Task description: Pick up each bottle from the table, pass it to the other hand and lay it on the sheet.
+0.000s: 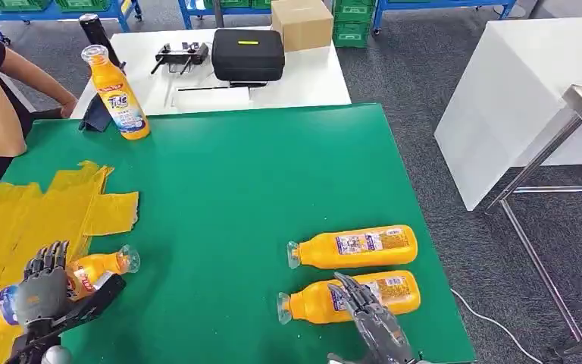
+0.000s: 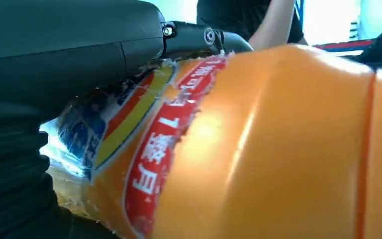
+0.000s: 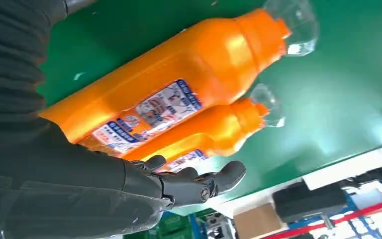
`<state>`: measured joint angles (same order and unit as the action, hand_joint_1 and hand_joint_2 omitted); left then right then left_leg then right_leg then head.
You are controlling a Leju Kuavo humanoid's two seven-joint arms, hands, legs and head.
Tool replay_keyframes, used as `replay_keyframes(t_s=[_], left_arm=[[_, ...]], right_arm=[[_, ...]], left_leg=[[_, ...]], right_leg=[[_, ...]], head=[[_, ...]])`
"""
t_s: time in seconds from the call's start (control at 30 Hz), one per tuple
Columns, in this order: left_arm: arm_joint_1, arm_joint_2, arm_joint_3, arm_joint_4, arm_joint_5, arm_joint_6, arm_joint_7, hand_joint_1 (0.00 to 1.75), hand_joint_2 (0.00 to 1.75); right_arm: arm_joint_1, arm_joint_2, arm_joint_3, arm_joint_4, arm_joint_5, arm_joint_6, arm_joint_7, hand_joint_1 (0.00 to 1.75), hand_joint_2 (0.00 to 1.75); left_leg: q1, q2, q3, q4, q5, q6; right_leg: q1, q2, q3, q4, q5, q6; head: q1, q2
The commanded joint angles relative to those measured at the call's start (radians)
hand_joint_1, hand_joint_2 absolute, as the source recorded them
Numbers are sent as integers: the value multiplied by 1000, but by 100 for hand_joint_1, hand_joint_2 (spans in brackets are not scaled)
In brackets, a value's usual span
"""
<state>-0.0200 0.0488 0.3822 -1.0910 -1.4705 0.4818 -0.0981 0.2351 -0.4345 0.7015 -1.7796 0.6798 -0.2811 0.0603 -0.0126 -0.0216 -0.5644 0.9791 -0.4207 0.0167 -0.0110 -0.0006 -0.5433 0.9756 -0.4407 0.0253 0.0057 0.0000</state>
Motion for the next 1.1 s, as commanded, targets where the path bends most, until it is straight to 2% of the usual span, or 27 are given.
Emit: replay_keyframes(t_s=[0.03,0.1,0.17,0.33,0.37,0.43,0.47,0.6,0.87,1.07,1.1], left_arm=[[73,7,-68,7,188,-231,-116,0,175],[110,15,-74,-38,324,-331,-204,0,175],[147,15,-85,-88,354,-352,-226,0,175],[227,14,-106,-236,483,-445,-293,0,175],[241,12,-103,-267,517,-470,-305,0,175],[256,13,-107,-298,536,-478,-318,0,175],[261,8,-103,-319,566,-490,-330,0,175],[294,-34,-56,-426,749,-571,-428,0,175],[313,-82,-28,-523,804,-612,-470,0,175],[322,-90,-32,-544,812,-629,-474,0,175],[323,-91,-26,-541,814,-633,-472,0,175]], right_arm=[[-6,-11,-81,27,-2,36,7,0,175],[-24,11,-124,55,-13,67,-20,0,175],[-24,23,-157,64,-18,87,-40,0,175],[-19,36,-207,79,-17,117,-58,0,175],[-19,40,-213,82,-14,122,-64,0,175],[-16,46,-224,84,-14,130,-73,0,175],[-12,47,-228,82,-11,132,-76,0,175],[21,32,-236,61,-2,128,-73,0,175],[45,14,-233,33,19,127,-29,0,175],[54,-8,-226,29,39,125,-4,0,175],[56,-17,-224,32,56,132,26,0,175]], left_leg=[[1,4,-3,1,0,-2],[-1,5,0,-1,0,-2],[-1,8,-1,-1,0,-2],[-4,0,0,0,-1,0],[-3,3,-2,1,-1,-1],[-5,0,-1,0,-1,1],[-4,2,-3,1,-2,0],[-5,-1,-2,1,-1,0],[-3,-1,-9,3,-2,0],[-4,-1,-12,2,-2,0],[-4,-1,-12,2,-2,0]], right_leg=[[1,2,-2,-1,1,0],[-1,4,-1,-1,1,1],[-1,7,0,-2,1,1],[-4,0,1,-1,-2,4],[-3,3,-1,-1,-2,4],[-5,0,1,-1,-2,5],[-4,2,-1,-1,-2,4],[-5,-1,-2,-1,-3,4],[-3,-2,-9,0,-3,4],[-4,-2,-11,0,-3,5],[-4,-2,-12,0,-3,5]], head=[[0,0],[0,0],[0,0],[0,0],[0,0],[0,0],[0,0],[0,0],[0,0],[0,0],[0,0]])
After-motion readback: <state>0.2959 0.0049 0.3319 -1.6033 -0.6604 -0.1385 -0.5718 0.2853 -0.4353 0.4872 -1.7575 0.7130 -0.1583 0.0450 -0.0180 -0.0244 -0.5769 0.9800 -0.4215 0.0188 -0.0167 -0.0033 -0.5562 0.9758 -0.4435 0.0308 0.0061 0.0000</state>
